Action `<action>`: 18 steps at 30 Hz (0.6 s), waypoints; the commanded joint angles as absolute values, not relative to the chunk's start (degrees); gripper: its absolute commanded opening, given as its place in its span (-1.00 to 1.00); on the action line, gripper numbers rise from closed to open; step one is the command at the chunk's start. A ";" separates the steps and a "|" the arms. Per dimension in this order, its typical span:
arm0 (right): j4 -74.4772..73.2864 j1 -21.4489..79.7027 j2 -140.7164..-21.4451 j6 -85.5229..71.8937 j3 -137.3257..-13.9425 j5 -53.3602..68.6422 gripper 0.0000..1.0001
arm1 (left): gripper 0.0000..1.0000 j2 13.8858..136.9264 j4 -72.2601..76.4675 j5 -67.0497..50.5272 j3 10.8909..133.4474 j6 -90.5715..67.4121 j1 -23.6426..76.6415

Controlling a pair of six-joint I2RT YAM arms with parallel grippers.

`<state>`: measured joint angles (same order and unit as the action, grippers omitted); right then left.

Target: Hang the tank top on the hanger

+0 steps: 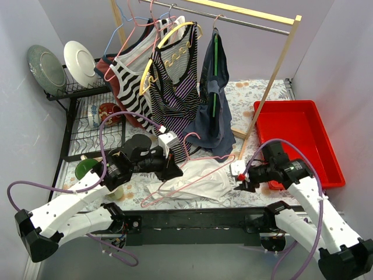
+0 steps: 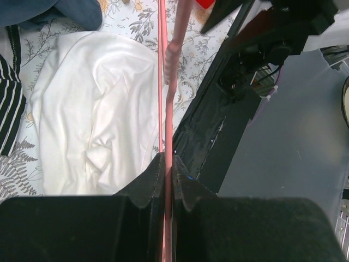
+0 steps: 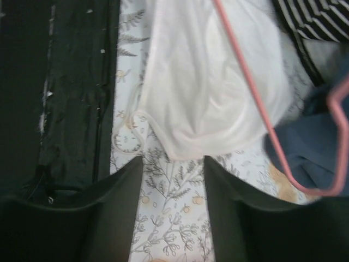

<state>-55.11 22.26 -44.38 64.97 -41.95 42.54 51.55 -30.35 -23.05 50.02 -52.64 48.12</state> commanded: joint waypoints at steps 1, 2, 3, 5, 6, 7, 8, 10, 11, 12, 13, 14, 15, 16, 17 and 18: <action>-53.54 29.86 -46.05 69.35 -38.77 44.56 -0.09 | -1.00 51.41 -28.92 -21.89 50.89 -53.61 47.99; -52.13 34.23 -46.58 67.34 -36.93 43.95 -0.18 | -1.00 51.68 -28.92 -21.88 51.06 -53.61 47.99; -48.81 36.71 -47.54 66.28 -35.87 41.77 -0.26 | -1.00 51.77 -28.83 -21.71 51.15 -53.79 47.99; -46.07 42.94 -48.95 63.47 -33.59 39.21 -0.29 | -1.00 52.21 -28.74 -21.36 51.33 -54.05 47.99; -45.45 44.02 -51.04 63.37 -33.14 36.85 -0.31 | -1.00 52.21 -28.83 -21.27 51.33 -54.05 47.99; -44.57 44.82 -52.20 63.28 -32.79 35.43 -0.32 | -1.00 52.21 -28.92 -21.10 51.33 -54.31 47.99; -43.95 46.74 -53.25 63.11 -32.44 33.94 -0.33 | -1.00 52.03 -28.83 -20.75 51.24 -54.32 47.99; -41.59 48.59 -55.80 62.14 -30.94 30.25 -0.34 | -1.00 51.77 -28.92 -20.39 51.07 -54.40 47.99; -40.53 50.43 -56.42 61.36 -30.42 29.02 -0.34 | -1.00 51.59 -28.92 -20.22 51.06 -54.40 47.99; -39.47 51.23 -57.73 60.04 -29.45 26.48 -0.34 | -1.00 51.50 -28.83 -20.13 51.06 -54.40 47.99; -37.29 52.20 -58.18 59.16 -29.10 25.15 -0.32 | -1.00 51.50 -28.83 -20.13 51.06 -54.49 47.99; -36.48 52.29 -58.62 58.37 -28.83 24.09 -0.30 | -1.00 51.33 -28.92 -20.13 51.06 -54.49 47.99; -35.60 52.29 -59.15 57.05 -28.65 22.52 -0.28 | -1.00 51.24 -29.00 -19.95 50.89 -54.58 47.99; -34.99 52.29 -59.15 56.52 -28.48 21.72 -0.28 | -1.00 50.98 -29.00 -20.04 50.71 -54.58 47.99; -33.85 52.29 -59.06 55.99 -28.48 21.19 -0.27 | -1.00 50.89 -29.00 -20.13 50.63 -54.67 47.99; -33.58 52.29 -58.71 55.38 -28.30 20.49 -0.25 | -1.00 50.45 -29.18 -19.87 50.28 -54.67 47.99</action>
